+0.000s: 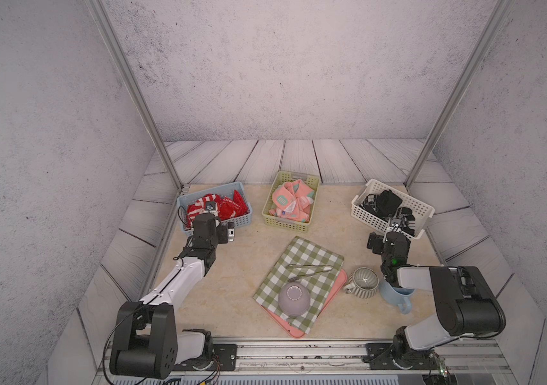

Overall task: Sort the socks into the basket by color
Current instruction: Reset both arms

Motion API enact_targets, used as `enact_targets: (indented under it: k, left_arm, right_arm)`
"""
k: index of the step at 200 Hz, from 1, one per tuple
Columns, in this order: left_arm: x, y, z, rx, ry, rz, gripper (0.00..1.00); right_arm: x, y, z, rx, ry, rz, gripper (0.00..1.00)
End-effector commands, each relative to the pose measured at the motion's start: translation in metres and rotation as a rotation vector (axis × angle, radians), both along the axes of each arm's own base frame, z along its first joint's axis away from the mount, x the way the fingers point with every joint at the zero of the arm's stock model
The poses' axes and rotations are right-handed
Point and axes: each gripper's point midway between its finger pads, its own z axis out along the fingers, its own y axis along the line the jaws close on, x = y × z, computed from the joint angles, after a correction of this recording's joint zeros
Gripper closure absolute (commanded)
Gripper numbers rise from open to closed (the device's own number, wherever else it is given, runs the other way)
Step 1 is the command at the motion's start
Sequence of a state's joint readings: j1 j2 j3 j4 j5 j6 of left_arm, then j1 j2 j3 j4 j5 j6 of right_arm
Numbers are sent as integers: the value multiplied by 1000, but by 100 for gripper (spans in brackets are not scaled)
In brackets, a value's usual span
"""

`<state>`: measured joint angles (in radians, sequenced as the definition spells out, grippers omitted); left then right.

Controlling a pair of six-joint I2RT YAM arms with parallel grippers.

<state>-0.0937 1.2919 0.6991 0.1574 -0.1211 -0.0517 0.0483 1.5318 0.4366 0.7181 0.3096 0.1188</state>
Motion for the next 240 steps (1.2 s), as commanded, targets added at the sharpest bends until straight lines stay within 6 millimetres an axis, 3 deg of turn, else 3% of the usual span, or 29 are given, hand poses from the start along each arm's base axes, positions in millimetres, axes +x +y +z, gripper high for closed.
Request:
enact_targets:
  k: [1, 81, 165, 212, 240]
  left_arm:
    - [1, 16, -15, 57, 1, 33, 0]
    - [11, 21, -56, 26, -88, 18, 0]
    - [9, 29, -64, -1, -111, 42, 0]
    - [4, 15, -62, 4, -140, -34, 0]
    - [10, 23, -65, -11, -103, 8, 0]
  right_arm:
    - [6, 3, 11, 0, -46, 29, 1]
    - [6, 3, 11, 0, -43, 29, 1]
    - [6, 3, 10, -1, -42, 28, 1]
    - [6, 3, 11, 0, -43, 28, 1]
    - [6, 3, 10, -1, -41, 29, 1]
